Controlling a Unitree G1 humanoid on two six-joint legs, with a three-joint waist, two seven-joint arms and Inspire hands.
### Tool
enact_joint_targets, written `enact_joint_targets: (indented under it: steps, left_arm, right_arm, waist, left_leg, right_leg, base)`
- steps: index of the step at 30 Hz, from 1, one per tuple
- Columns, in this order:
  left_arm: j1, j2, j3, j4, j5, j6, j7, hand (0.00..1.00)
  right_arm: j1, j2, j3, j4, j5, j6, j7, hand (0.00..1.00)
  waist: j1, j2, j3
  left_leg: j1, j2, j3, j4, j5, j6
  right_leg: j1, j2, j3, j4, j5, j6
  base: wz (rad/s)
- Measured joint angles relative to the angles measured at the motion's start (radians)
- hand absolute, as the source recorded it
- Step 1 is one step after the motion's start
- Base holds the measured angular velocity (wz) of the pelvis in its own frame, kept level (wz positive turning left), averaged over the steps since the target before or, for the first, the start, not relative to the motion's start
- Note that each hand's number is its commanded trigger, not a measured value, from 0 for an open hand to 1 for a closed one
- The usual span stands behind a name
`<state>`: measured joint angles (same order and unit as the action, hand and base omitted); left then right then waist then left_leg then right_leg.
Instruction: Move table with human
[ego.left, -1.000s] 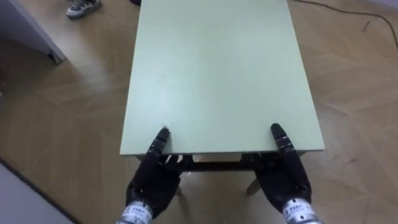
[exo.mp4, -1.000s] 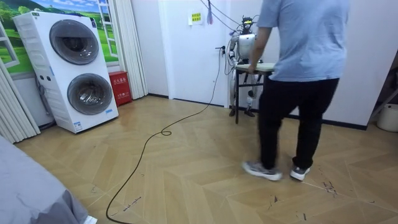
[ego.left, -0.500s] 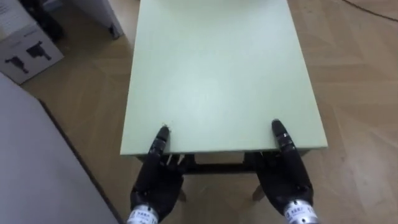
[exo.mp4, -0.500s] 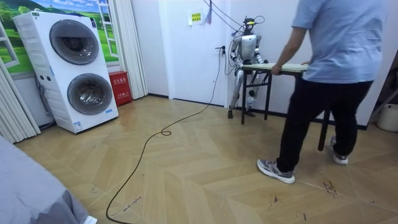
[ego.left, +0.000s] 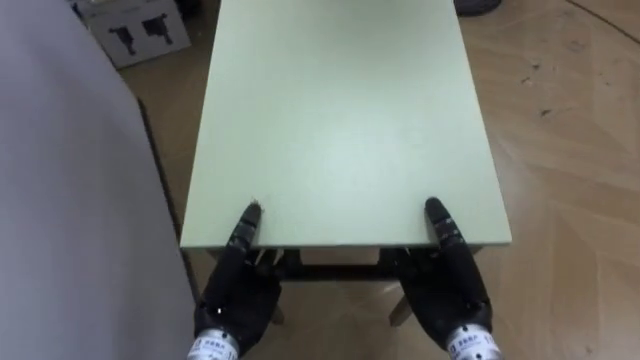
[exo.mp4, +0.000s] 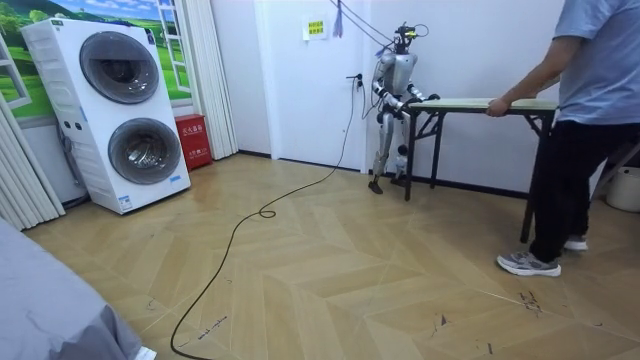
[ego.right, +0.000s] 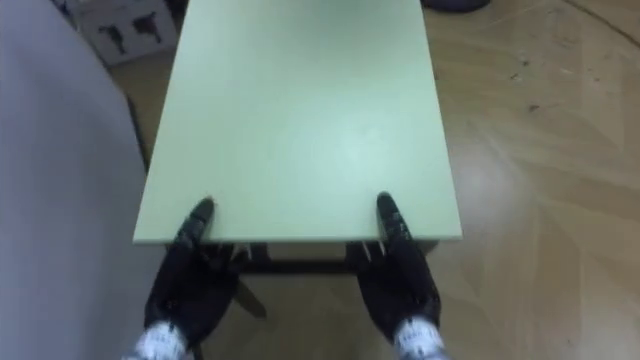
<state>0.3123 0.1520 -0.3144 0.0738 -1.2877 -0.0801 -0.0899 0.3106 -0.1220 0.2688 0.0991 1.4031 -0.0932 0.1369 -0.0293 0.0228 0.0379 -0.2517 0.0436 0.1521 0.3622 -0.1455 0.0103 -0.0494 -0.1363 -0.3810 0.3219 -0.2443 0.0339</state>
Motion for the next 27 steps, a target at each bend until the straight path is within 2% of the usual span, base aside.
enact_joint_targets:
  steps: [2,3,5,7,14,16,17,19,21,22,23,24,25,26,27]
  left_arm:
    - [0.002,-0.003,0.0,0.0,0.002,0.002,0.0,1.0]
    - [0.004,-0.003,0.0,0.0,0.002,0.002,0.0,1.0]
    - [0.003,-0.003,0.0,0.001,0.002,0.002,0.0,1.0]
    - [0.006,-0.003,0.002,0.002,0.001,0.008,0.0,1.0]
    - [0.011,-0.015,0.001,0.002,0.001,0.008,0.0,1.0]
    - [0.013,-0.023,-0.002,0.008,0.001,0.008,0.0,1.0]
    - [0.013,-0.026,-0.006,0.012,0.001,0.008,0.0,1.0]
    - [0.013,-0.026,-0.008,0.017,-0.001,0.009,0.0,1.0]
    - [0.018,-0.068,0.006,0.035,0.008,0.01,0.0,1.0]
    - [0.023,-0.092,0.012,0.046,0.03,0.01,0.0,1.0]
    - [0.025,-0.101,0.013,0.051,0.036,0.011,0.0,1.0]
    - [0.025,-0.113,0.009,0.068,0.043,0.012,0.0,1.0]
    - [0.025,-0.114,0.008,0.072,0.043,0.013,0.0,1.0]
    - [0.025,-0.103,0.008,0.073,0.039,0.014,0.0,1.0]
    - [0.024,-0.082,0.0,0.074,0.026,0.019,0.0,1.0]
  right_arm:
    - [0.0,0.0,0.0,0.002,0.003,0.0,0.0,1.0]
    - [-0.001,0.0,0.0,0.003,0.003,0.0,0.0,1.0]
    - [-0.001,0.0,0.0,0.003,0.002,0.0,0.0,1.0]
    - [-0.002,0.0,-0.001,0.003,0.002,0.0,-0.001,1.0]
    - [-0.007,0.0,-0.008,0.003,-0.007,0.0,-0.003,1.0]
    - [-0.005,-0.001,-0.015,0.004,-0.008,0.0,-0.003,1.0]
    - [-0.005,-0.005,-0.017,0.004,-0.012,0.0,-0.003,1.0]
    - [-0.007,-0.01,-0.017,0.004,-0.014,0.0,-0.004,1.0]
    - [-0.008,-0.01,-0.023,0.005,-0.033,0.0,-0.007,1.0]
    - [-0.007,-0.008,-0.03,0.013,-0.035,0.0,-0.007,1.0]
    - [-0.006,-0.009,-0.033,0.017,-0.035,0.0,-0.007,1.0]
    - [-0.004,-0.009,-0.039,0.03,-0.039,0.0,-0.007,1.0]
    - [-0.005,-0.009,-0.039,0.036,-0.04,0.0,-0.007,1.0]
    - [-0.01,-0.009,-0.038,0.045,-0.036,0.005,-0.007,1.0]
    - [-0.009,-0.009,-0.038,0.05,-0.033,0.011,-0.007,1.0]
  waist:
    - [-0.006,0.0,0.0]
    - [-0.002,-0.001,0.0001]
    - [-0.001,0.0,0.0]
    - [0.008,0.001,-0.0004]
    - [0.015,0.004,-0.0003]
    - [0.009,0.016,-0.0002]
    - [0.008,0.021,-0.0001]
    - [0.012,0.027,-0.0009]
    - [0.013,0.035,-0.0005]
    - [0.009,0.037,-0.0001]
    - [0.003,0.036,0.0]
    - [-0.015,0.037,0.0001]
    - [-0.024,0.038,-0.0003]
    - [-0.034,0.038,0.0005]
    - [-0.055,0.036,0.001]
  left_leg:
    - [-0.003,0.008,0.041,0.002,0.006,0.009]
    - [-0.014,0.019,0.078,0.011,0.01,0.015]
    - [-0.033,0.03,0.11,0.019,0.015,0.025]
    - [-0.048,0.03,0.111,0.023,0.02,0.032]
    - [-0.082,0.016,0.11,0.044,0.024,0.055]
    - [-0.084,0.009,0.111,0.055,0.015,0.068]
    - [-0.084,-0.001,0.113,0.059,0.011,0.074]
    - [-0.089,-0.013,0.12,0.069,0.0,0.087]
    - [-0.089,-0.027,0.124,0.078,-0.021,0.099]
    - [-0.083,-0.037,0.115,0.084,-0.032,0.109]
    - [-0.078,-0.04,0.105,0.089,-0.04,0.113]
    - [-0.066,-0.057,0.077,0.095,-0.052,0.127]
    - [-0.064,-0.06,0.066,0.099,-0.056,0.129]
    - [-0.071,-0.06,0.051,0.109,-0.061,0.127]
    - [-0.074,-0.061,0.038,0.132,-0.069,0.123]
  right_leg:
    - [0.015,-0.002,-0.025,-0.008,0.0,0.001]
    - [0.019,-0.001,-0.042,-0.014,0.0,0.002]
    - [0.016,0.0,-0.064,-0.013,-0.001,0.003]
    - [0.016,0.0,-0.09,-0.012,-0.002,0.005]
    - [0.025,-0.009,-0.119,-0.009,-0.012,0.02]
    - [0.028,-0.023,-0.127,0.015,-0.019,0.032]
    - [0.017,-0.039,-0.121,0.044,-0.029,0.043]
    - [-0.004,-0.063,-0.116,0.085,-0.042,0.05]
    - [-0.032,-0.103,-0.113,0.182,-0.046,0.055]
    - [-0.065,-0.131,-0.085,0.281,-0.045,0.054]
    - [-0.09,-0.146,-0.054,0.343,-0.039,0.044]
    - [-0.151,-0.158,0.031,0.459,-0.026,0.014]
    - [-0.182,-0.145,0.076,0.48,-0.038,0.012]
    - [-0.24,-0.113,0.136,0.458,-0.065,0.01]
    - [-0.276,-0.091,0.161,0.383,-0.066,0.015]
  base:
    - [0.57]
    - [0.34]
    - [0.43]
    - [0.41]
    - [0.34]
    - [0.28]
    - [0.18]
    - [0.05]
    - [0.06]
    - [0.18]
    - [0.35]
    - [0.41]
    - [0.52]
    - [0.58]
    - [0.64]
